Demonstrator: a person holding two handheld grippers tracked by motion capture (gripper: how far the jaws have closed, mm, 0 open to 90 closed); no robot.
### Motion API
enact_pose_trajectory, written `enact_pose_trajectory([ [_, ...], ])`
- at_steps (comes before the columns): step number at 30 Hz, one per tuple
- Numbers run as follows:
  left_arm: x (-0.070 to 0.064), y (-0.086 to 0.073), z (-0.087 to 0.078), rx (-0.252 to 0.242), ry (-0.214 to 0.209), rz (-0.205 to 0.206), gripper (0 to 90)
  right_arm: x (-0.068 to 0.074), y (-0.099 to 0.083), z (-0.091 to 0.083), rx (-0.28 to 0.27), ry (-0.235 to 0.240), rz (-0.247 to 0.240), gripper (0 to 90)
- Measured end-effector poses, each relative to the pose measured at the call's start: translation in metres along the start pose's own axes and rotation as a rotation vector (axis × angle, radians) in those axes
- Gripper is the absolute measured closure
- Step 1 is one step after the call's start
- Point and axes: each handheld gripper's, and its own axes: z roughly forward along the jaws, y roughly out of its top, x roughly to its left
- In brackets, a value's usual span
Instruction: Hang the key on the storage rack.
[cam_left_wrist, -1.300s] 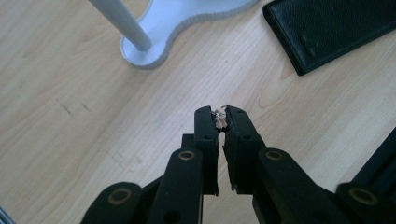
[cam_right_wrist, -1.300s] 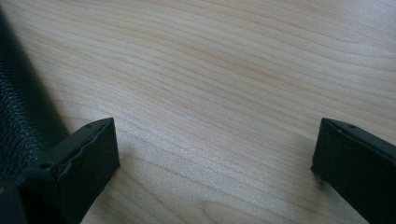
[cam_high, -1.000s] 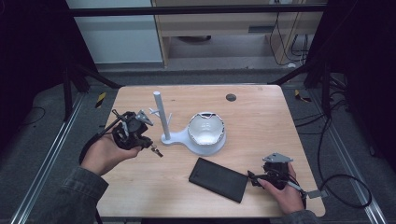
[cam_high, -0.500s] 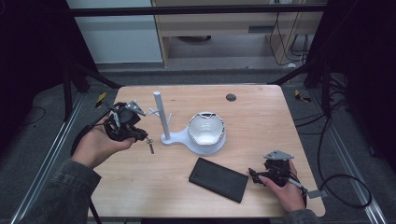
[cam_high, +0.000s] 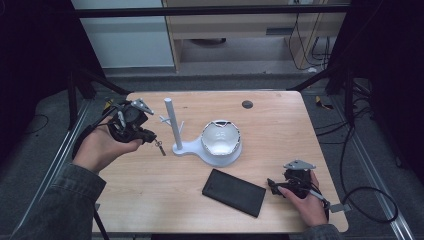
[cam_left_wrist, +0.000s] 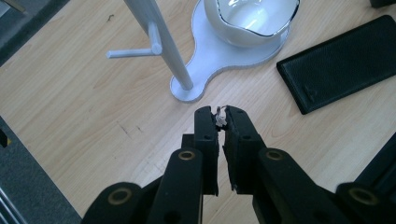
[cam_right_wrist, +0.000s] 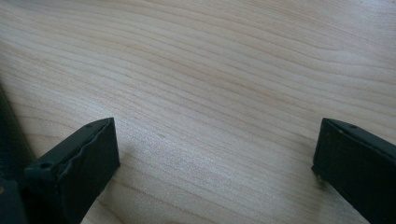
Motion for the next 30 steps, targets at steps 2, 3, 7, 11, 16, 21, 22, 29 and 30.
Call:
enact_pose_trajectory([
  [2, 0.002, 0.003, -0.001, 0.001, 0.000, -0.001, 83.5, 0.000, 0.000, 0.000, 0.000, 0.000, 0.000, 0.4],
  [3, 0.002, 0.004, -0.002, -0.003, 0.001, -0.002, 83.5, 0.000, 0.000, 0.000, 0.000, 0.000, -0.001, 0.4],
  [7, 0.005, 0.008, -0.006, -0.005, 0.010, -0.012, 83.5, 0.000, 0.000, 0.000, 0.000, 0.000, -0.001, 0.4],
  [11, 0.008, 0.011, -0.009, -0.006, 0.014, -0.016, 83.5, 0.000, 0.000, 0.000, 0.000, 0.000, 0.000, 0.4],
  [16, 0.013, 0.020, -0.009, -0.006, 0.010, -0.020, 83.5, 0.000, 0.000, 0.000, 0.000, -0.001, 0.000, 0.4],
  [21, 0.016, 0.029, -0.011, -0.005, 0.018, -0.018, 83.5, 0.001, -0.003, -0.002, -0.004, -0.001, 0.007, 0.4],
  [22, 0.016, 0.031, -0.011, -0.005, 0.021, -0.016, 83.5, 0.001, -0.003, -0.003, -0.002, -0.002, 0.006, 0.4],
  [29, 0.021, 0.034, -0.012, -0.006, 0.017, -0.018, 83.5, 0.001, -0.003, -0.003, -0.003, -0.004, 0.008, 0.4],
  [30, 0.021, 0.034, -0.012, -0.006, 0.017, -0.018, 83.5, 0.001, -0.003, -0.003, -0.003, -0.004, 0.008, 0.4],
])
